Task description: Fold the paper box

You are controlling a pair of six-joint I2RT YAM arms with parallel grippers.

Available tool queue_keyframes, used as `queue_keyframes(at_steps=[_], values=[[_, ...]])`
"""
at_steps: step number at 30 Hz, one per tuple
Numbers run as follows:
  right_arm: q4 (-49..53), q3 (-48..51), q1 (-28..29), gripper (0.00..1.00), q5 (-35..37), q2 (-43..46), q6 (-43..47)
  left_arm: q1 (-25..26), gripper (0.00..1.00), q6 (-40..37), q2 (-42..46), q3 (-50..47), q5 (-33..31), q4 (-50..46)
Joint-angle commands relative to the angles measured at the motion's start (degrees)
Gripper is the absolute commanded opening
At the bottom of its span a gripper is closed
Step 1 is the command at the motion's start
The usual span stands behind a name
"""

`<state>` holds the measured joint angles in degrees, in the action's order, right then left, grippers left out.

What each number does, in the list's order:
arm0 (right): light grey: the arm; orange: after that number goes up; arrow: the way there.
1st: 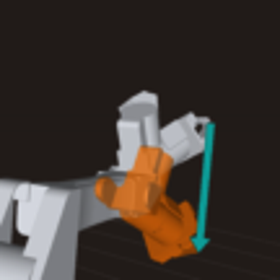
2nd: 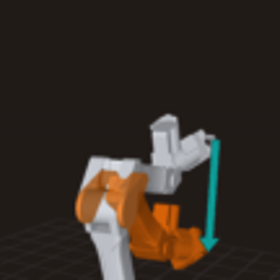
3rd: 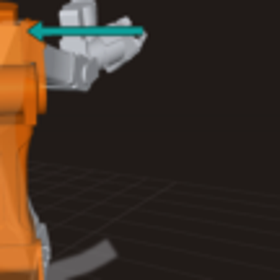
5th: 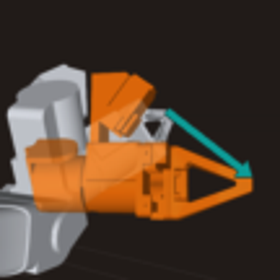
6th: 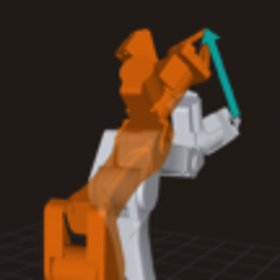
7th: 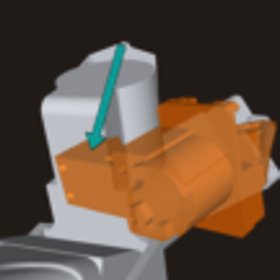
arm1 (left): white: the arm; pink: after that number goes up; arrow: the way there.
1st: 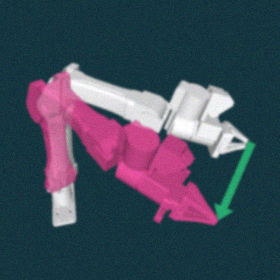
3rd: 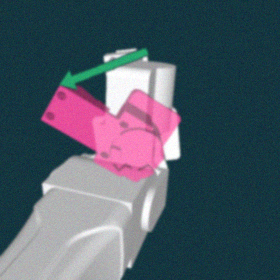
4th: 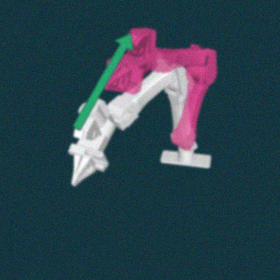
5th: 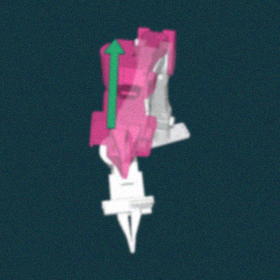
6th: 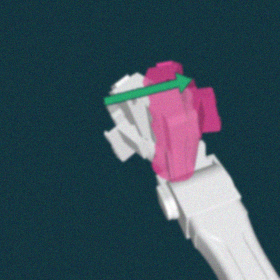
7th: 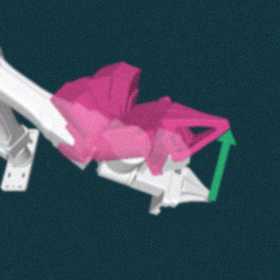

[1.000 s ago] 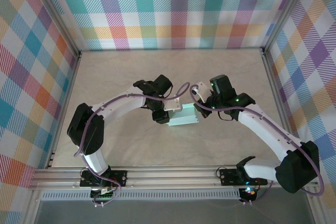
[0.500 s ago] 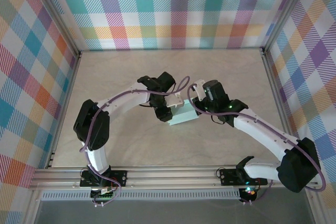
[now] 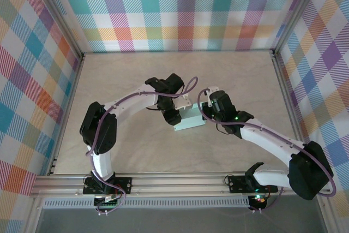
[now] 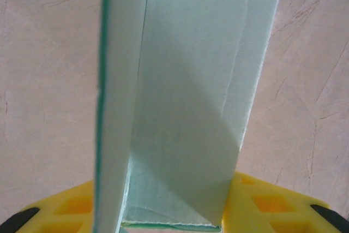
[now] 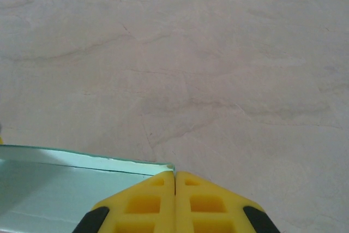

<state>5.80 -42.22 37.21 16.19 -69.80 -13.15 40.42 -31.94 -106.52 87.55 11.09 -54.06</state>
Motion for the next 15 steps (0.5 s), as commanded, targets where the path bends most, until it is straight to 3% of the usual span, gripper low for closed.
queue_keyframes(at_steps=[1, 15], values=[[-2.90, 1.71, 0.46, 0.00, 2.34, 1.42, -3.75, 0.08, 0.43, 1.97, -1.20, 2.33, -0.36, -2.14], [-7.19, 8.02, 1.37, 0.00, 7.34, 2.52, -8.01, 0.18, 0.43, 2.66, -2.93, 3.19, -0.83, -2.69]])
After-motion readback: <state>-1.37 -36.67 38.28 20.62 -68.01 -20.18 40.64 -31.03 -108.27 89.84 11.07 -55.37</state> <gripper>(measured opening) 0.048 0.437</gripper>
